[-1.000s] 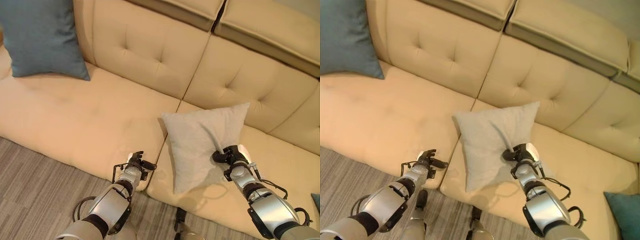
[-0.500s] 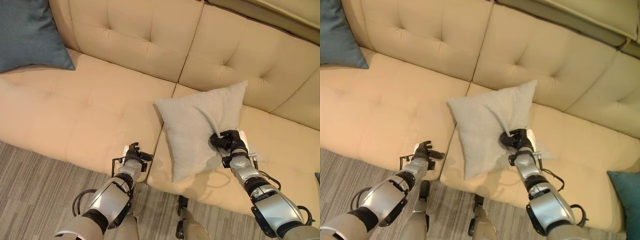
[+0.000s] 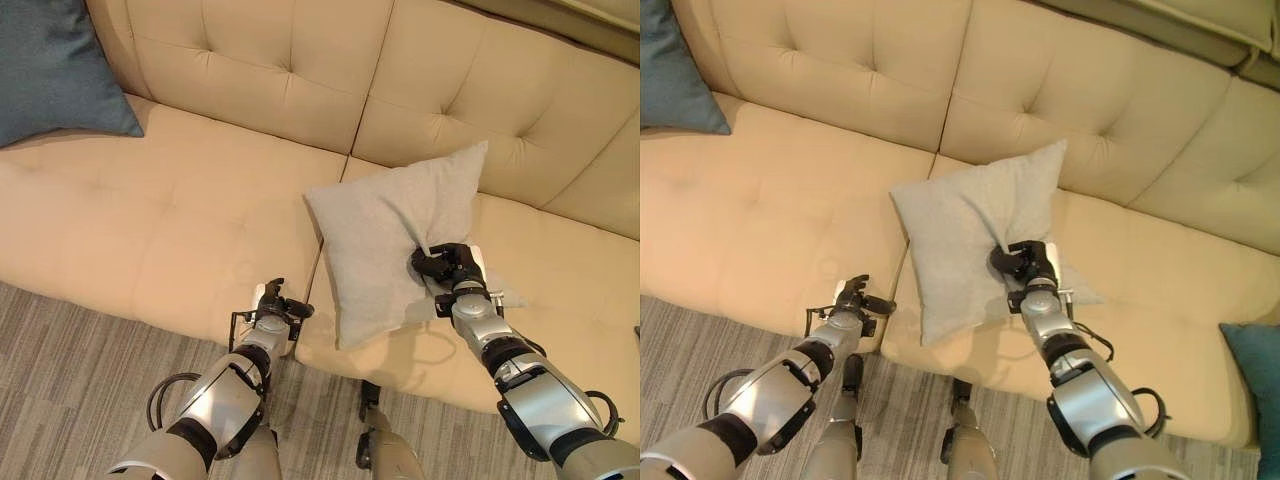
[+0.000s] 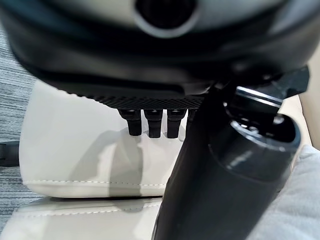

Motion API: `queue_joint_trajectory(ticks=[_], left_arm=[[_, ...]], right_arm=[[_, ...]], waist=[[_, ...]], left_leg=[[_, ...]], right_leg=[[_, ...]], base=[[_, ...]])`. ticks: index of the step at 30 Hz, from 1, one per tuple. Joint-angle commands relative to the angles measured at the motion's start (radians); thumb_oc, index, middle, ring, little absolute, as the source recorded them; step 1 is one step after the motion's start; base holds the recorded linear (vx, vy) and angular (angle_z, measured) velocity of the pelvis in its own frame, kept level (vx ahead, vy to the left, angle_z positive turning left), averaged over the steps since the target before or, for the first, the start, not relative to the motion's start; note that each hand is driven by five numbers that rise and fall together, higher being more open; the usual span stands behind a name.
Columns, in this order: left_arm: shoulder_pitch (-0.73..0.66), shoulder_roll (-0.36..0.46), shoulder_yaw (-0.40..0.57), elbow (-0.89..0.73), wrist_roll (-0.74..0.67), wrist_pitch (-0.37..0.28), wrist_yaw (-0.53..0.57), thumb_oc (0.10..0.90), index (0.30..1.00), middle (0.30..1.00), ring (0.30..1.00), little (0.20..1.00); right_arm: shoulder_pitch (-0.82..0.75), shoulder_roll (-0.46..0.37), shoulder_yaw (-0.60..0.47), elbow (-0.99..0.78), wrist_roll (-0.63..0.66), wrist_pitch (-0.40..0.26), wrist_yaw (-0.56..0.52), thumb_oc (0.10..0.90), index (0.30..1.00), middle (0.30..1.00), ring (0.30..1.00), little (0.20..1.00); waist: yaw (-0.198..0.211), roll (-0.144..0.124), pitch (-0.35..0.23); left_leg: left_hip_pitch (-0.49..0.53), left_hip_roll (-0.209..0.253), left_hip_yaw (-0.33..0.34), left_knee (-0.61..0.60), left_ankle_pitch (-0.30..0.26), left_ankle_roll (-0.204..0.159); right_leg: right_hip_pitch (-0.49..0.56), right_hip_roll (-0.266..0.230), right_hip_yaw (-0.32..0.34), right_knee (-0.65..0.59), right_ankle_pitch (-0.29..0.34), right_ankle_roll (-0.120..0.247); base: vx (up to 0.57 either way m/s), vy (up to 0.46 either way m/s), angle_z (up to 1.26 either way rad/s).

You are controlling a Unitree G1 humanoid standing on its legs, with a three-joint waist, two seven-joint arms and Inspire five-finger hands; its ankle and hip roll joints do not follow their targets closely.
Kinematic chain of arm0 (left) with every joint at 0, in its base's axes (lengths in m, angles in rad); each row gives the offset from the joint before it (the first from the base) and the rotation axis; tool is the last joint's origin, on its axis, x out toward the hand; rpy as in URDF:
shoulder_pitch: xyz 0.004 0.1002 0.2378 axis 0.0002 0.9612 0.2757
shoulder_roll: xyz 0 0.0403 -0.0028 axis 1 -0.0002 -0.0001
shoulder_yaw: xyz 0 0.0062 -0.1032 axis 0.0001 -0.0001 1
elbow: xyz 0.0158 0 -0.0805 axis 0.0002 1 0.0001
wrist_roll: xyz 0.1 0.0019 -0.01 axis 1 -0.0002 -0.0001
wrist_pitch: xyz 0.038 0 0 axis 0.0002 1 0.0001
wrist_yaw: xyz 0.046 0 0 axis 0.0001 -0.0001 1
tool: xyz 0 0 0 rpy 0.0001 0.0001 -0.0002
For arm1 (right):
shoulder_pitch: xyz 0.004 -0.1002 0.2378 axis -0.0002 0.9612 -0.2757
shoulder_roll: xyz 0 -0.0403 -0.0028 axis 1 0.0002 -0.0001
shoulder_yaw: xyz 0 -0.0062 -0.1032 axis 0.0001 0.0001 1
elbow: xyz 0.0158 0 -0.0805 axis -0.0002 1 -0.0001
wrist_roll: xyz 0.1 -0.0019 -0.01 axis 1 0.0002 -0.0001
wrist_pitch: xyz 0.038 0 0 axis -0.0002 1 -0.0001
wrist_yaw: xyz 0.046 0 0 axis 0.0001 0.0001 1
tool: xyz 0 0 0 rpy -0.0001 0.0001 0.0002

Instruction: Pick up all the scattered cushions and arrange them neatly on the sofa.

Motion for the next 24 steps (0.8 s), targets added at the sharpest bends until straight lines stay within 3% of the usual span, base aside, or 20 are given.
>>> queue_joint_trajectory(ticks=[1,10,15,22,24], left_arm=[[-0.273,-0.261,-0.041,-0.118,-0.016,-0.138,-0.099,0.800,0.900,0.900,0.900,0.900],[-0.292,-0.304,-0.080,-0.144,-0.006,-0.131,-0.098,0.800,0.900,0.900,0.900,0.900],[-0.334,-0.333,-0.073,-0.097,-0.040,-0.112,-0.098,0.800,0.900,0.900,0.900,0.900],[-0.348,-0.373,-0.093,-0.077,-0.060,-0.079,-0.130,0.800,0.900,0.900,0.900,0.900],[-0.331,-0.397,-0.087,-0.113,-0.133,-0.088,-0.146,0.800,0.900,0.900,0.900,0.900]], right_arm=[[-0.181,0.290,0.091,-0.146,0.122,-0.079,0.198,0.400,0.300,0.300,0.300,0.300],[-0.215,0.361,0.129,-0.281,0.271,-0.102,0.243,0.400,0.300,0.300,0.300,0.300],[-0.205,0.424,0.183,-0.399,0.363,-0.081,0.278,0.400,0.300,0.300,0.300,0.300],[-0.163,0.428,0.206,-0.458,0.443,-0.047,0.285,0.400,0.300,0.300,0.300,0.300],[-0.152,0.427,0.215,-0.495,0.457,-0.035,0.290,0.400,0.300,0.300,0.300,0.300]], waist=[[0.056,0.025,0.042],[0.068,0.018,0.033],[0.068,0.007,-0.002],[0.066,0.000,-0.031],[0.066,-0.002,-0.031]], left_leg=[[0.030,0.021,0.008,0.000,-0.096,-0.018],[0.037,0.028,0.015,0.000,-0.099,-0.020],[0.061,0.033,0.012,0.000,-0.105,-0.020],[0.082,0.034,0.005,0.000,-0.113,-0.018],[0.086,0.032,0.003,0.000,-0.116,-0.019]], right_leg=[[0.161,-0.067,-0.023,0.005,-0.110,0.074],[0.166,-0.063,-0.021,0.005,-0.108,0.078],[0.197,-0.061,-0.029,0.005,-0.104,0.080],[0.223,-0.060,-0.044,0.005,-0.096,0.084],[0.229,-0.061,-0.047,0.005,-0.095,0.085]], base=[[0.00,0.000,0.00],[-0.01,-0.003,-0.03],[0.03,-0.006,-0.03],[0.01,0.007,0.03],[0.00,0.002,0.11]])
